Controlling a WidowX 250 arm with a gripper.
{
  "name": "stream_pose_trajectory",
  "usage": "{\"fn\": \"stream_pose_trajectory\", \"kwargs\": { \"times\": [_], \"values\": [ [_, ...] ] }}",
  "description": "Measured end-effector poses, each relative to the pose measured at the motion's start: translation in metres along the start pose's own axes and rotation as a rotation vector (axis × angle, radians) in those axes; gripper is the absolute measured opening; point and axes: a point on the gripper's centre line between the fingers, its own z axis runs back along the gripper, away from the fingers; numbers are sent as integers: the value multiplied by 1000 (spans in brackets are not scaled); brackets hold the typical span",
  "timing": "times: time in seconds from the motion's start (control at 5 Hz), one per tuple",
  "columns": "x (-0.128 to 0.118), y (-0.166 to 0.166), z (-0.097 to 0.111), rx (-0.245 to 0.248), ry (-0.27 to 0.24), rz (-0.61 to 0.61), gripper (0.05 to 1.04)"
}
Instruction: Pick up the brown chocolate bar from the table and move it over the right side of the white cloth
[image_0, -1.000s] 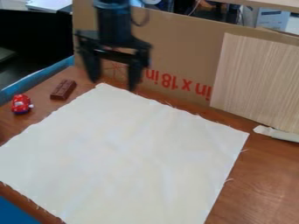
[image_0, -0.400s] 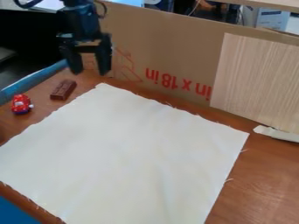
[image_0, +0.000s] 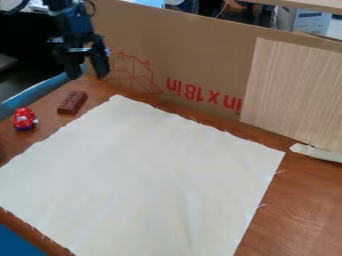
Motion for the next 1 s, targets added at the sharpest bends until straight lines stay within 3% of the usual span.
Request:
{"fn": "stream_pose_trajectory", "kwargs": {
  "times": [0.4, 0.6, 1.0],
  "values": [
    [33, 33, -18, 133, -98, 142, 999],
    [46, 46, -28, 174, -114, 170, 999],
    [55, 66, -33, 132, -90, 138, 999]
  ]
}}
